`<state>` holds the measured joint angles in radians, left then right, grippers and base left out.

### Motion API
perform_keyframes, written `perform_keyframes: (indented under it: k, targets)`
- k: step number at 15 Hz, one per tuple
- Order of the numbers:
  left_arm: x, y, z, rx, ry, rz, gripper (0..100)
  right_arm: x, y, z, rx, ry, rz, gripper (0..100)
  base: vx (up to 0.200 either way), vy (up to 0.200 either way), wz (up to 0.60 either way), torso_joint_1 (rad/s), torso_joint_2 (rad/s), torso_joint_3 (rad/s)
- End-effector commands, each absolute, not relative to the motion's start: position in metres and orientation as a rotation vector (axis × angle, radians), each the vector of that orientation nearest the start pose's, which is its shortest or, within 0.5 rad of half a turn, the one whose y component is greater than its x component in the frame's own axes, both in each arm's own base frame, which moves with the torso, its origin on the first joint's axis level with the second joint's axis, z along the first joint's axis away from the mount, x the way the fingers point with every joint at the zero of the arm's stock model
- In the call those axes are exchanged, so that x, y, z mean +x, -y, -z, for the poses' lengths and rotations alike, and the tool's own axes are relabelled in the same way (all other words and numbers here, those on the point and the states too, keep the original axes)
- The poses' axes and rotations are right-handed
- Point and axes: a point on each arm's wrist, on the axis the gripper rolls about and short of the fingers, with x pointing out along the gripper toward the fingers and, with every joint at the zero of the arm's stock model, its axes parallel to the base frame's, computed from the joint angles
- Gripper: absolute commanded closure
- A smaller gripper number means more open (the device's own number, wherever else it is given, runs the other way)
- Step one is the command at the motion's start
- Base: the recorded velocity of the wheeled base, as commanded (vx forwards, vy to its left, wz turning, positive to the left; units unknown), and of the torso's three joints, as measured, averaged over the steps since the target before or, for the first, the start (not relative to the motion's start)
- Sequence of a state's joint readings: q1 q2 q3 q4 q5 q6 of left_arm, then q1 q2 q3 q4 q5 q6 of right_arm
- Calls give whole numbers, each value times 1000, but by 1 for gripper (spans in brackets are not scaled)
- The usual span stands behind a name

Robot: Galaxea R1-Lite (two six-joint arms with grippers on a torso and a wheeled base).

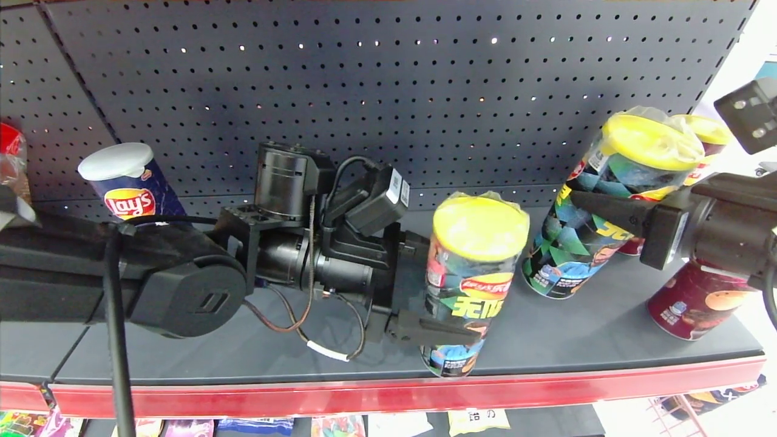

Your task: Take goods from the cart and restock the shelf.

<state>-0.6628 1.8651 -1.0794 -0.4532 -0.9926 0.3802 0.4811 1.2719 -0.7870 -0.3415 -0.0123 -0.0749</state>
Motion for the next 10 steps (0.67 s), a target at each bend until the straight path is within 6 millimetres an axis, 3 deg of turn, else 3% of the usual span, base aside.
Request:
perform_keyframes:
  k: [1, 10]
  targets:
    - [265, 230, -188, 226, -46, 1679, 0, 181, -94, -258, -109, -122, -474, 100, 0, 0, 0, 0, 0, 0]
    - [228, 188, -181, 254, -142, 1522, 0, 191, -105, -265, -110, -108, -498, 100, 0, 0, 0, 0, 0, 0]
